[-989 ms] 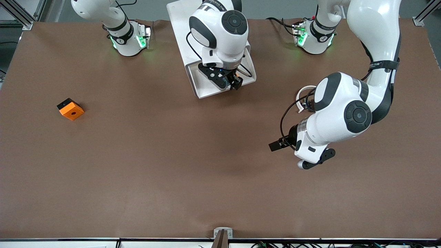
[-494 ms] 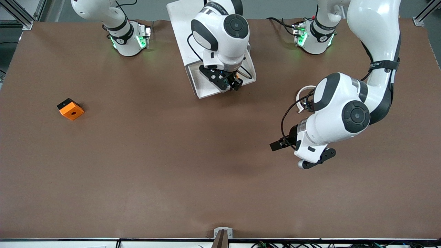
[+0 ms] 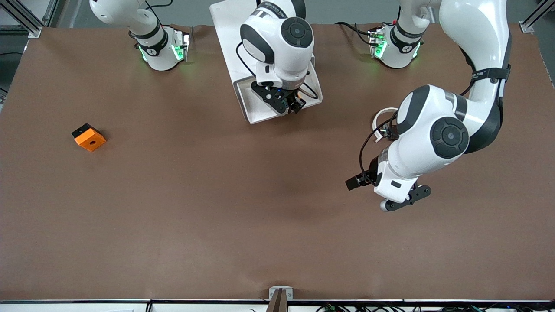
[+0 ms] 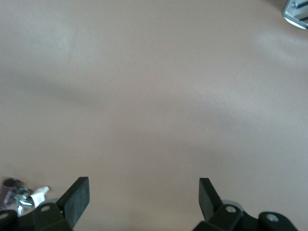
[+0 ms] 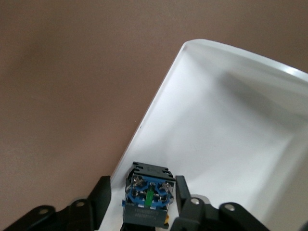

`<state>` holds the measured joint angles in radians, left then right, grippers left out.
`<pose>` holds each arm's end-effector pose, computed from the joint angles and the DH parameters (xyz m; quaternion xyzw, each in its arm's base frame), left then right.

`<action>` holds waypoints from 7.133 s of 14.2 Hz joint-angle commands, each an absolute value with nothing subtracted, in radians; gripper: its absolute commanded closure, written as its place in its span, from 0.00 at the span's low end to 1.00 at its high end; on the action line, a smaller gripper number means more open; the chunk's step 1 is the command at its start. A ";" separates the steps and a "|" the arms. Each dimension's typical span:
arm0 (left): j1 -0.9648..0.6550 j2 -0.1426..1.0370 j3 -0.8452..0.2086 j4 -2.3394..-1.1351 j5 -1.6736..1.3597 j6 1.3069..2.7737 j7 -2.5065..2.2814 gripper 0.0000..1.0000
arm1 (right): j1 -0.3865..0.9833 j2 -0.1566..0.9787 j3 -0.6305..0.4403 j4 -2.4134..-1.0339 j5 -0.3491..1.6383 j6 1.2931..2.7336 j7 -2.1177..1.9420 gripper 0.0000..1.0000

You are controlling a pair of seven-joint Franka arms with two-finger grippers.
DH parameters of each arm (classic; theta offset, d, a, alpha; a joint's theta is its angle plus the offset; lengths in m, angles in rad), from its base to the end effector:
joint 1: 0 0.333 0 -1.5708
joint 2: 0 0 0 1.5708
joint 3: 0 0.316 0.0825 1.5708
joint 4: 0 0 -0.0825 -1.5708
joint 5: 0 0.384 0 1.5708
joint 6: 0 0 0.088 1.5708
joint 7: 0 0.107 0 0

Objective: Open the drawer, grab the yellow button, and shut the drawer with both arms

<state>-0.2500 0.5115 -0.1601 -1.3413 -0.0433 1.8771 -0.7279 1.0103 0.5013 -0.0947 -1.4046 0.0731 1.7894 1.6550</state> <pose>0.6572 -0.2646 0.4396 0.9827 0.1746 -0.0193 0.0584 0.4057 0.5568 0.4068 0.9289 -0.3658 -0.0277 0.0513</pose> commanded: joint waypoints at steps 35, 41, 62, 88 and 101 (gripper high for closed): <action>-0.406 0.347 -0.331 -1.724 0.077 2.017 -0.778 0.00 | 0.052 0.416 -0.114 -1.607 -0.026 2.075 0.002 1.00; -0.509 0.373 -0.333 -1.715 0.077 2.017 -0.778 0.00 | -0.080 0.541 -0.110 -1.632 -0.023 2.242 -0.130 1.00; -0.592 0.407 -0.337 -1.701 -0.250 1.970 -1.042 0.00 | -0.112 0.709 -0.097 -1.614 0.040 2.393 -0.202 0.00; -0.574 0.460 -0.324 -1.573 -0.299 1.922 -1.078 0.00 | -0.049 0.110 -0.095 -1.560 -0.034 1.606 -0.041 0.00; -0.131 0.267 -0.328 -1.594 -0.212 1.682 -0.496 0.00 | -0.038 0.032 -0.100 -1.471 -0.031 1.378 -0.014 0.00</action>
<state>-0.1977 0.3395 -0.3166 -1.5473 -0.2327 1.7360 -0.5878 -0.0410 0.0805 -0.1017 -1.4522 -0.0215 1.4046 -0.0308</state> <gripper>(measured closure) 0.000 0.000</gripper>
